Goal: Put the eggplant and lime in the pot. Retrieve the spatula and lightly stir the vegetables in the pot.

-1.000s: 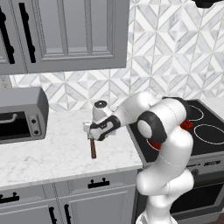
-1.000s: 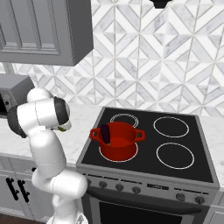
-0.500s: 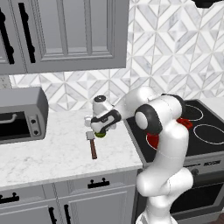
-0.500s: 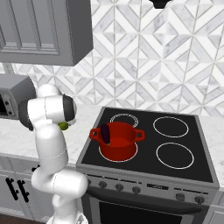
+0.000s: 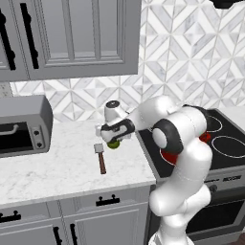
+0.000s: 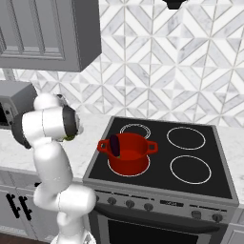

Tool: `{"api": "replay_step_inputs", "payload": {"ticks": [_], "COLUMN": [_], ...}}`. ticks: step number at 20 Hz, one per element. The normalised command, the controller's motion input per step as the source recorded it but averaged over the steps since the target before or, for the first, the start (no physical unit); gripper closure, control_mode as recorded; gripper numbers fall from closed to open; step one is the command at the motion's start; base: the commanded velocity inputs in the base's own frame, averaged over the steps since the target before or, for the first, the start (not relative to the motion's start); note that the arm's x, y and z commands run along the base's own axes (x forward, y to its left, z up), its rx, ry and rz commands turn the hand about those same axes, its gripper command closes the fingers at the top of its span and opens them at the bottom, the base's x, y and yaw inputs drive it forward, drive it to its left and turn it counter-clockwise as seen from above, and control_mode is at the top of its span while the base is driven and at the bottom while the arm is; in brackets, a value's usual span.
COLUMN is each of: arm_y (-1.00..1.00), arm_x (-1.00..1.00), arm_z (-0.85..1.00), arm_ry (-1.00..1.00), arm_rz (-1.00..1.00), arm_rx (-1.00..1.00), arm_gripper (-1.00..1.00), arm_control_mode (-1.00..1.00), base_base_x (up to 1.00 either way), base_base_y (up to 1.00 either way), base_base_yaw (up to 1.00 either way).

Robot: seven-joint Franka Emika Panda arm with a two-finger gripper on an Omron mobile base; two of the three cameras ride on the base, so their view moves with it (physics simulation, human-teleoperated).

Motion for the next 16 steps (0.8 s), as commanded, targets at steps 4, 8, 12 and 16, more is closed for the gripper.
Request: {"api": "replay_step_inputs", "payload": {"ticks": [4, 8, 12, 16], "arm_y": [-0.13, -0.04, -0.41, -0.83], "arm_x": [-0.64, -0.84, -0.79, -0.50], "arm_z": [1.00, 1.00, 1.00, 0.82], "arm_ry": [-0.06, -0.04, -0.05, -0.12], "arm_rz": [0.02, 0.06, 0.10, 0.09], "arm_rx": [0.00, 0.00, 0.00, -0.02], "arm_gripper": [1.00, 1.00, 1.00, 1.00], "arm_control_mode": [-1.00, -1.00, -1.00, -1.00], "base_base_x": [0.00, 0.00, 0.00, 0.00], "base_base_y": [0.00, 0.00, 0.00, 0.00], "base_base_yaw": [0.00, 0.00, 0.00, 0.00]}}
